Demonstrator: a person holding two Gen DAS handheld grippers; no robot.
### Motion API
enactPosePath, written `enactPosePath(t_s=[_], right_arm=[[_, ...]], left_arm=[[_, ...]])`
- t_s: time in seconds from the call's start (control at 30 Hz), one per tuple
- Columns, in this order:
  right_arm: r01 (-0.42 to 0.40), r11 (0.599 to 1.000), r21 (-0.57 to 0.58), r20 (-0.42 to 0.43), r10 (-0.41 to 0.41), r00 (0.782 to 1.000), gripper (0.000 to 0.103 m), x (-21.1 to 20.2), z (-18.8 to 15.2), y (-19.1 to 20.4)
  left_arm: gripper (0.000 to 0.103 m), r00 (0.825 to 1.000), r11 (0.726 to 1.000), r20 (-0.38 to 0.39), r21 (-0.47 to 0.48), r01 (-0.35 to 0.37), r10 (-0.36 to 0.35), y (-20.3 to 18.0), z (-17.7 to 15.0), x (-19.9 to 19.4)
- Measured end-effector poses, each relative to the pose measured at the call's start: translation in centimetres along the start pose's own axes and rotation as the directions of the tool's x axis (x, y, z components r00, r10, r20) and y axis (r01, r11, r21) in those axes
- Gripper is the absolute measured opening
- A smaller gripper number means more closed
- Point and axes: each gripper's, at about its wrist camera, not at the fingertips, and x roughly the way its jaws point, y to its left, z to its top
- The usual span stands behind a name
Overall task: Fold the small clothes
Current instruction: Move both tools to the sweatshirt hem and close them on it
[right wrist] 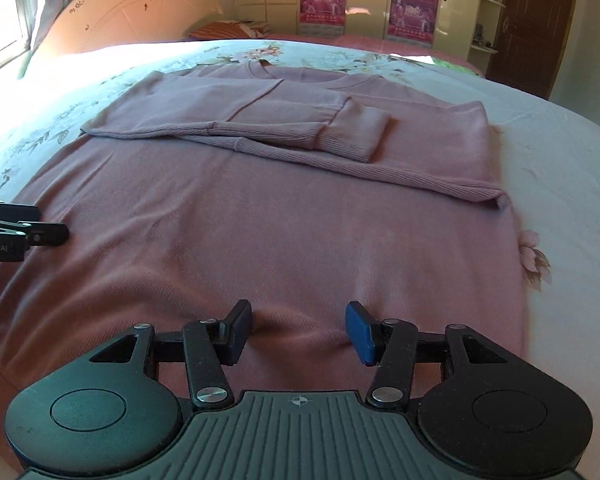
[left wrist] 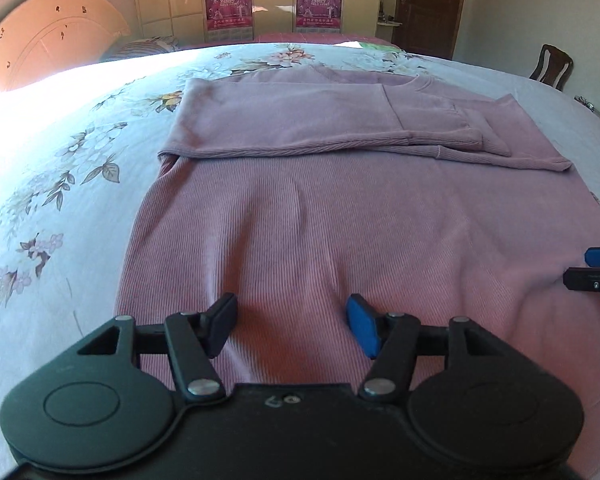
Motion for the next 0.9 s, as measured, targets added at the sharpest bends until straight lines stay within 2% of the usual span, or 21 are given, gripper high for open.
enactPosePath(t_s=[0.07,0.13,0.2,0.33,0.43,0.5,0.67,0.73,0.9], right_arm=[[0.022,0.999,0.037,0.002,-0.023,1.0,0.052,-0.9,-0.6,-0.2],[0.003,0.997,0.073,0.044,-0.006,0.999,0.052,-2.8,-1.0,0.4],[0.0,0.998,0.061,0.074,-0.004,0.997,0.052,-4.0,-1.1,2.1],[-0.065,0.995,0.071,0.038,0.062,0.997,0.052,-4.1,-2.0,5.6],[-0.031,0.998,0.061,0.003,0.03,1.0,0.052,-4.1,-3.4,6.9],[-0.004,0.997,0.073,-0.013,0.005,1.0,0.052,-4.4,-5.0,6.7],[0.042,0.992,0.119,0.016,-0.044,0.999,0.052,-7.3,-6.7,5.8],[0.08,0.991,0.111,-0.009,-0.08,0.997,0.052,-7.4,-7.5,5.7],[0.104,0.983,0.154,-0.021,-0.102,0.995,0.052,-8.8,-9.1,5.0]], left_arm=[[0.058,1.0,1.0,0.005,0.009,-0.001,0.001,-0.4,-0.3,-1.0],[0.059,0.998,0.998,0.04,0.033,0.048,-0.049,-1.1,-0.7,-2.4],[0.059,0.995,0.995,0.057,0.047,0.084,-0.087,-2.0,-0.8,-3.2],[0.059,0.988,0.989,0.046,0.05,0.142,-0.144,-3.5,-2.2,-3.7],[0.059,0.992,0.989,-0.008,0.074,0.127,-0.127,-3.4,-4.1,-3.3],[0.059,0.991,0.988,0.02,0.087,0.127,-0.13,-2.7,-5.4,-3.9],[0.061,0.991,0.987,0.024,0.094,0.126,-0.129,-2.0,-6.6,-5.8],[0.061,0.992,0.987,0.021,0.102,0.121,-0.124,-1.7,-7.4,-5.8],[0.061,0.992,0.991,0.021,0.056,0.12,-0.121,-0.5,-7.9,-7.6]])
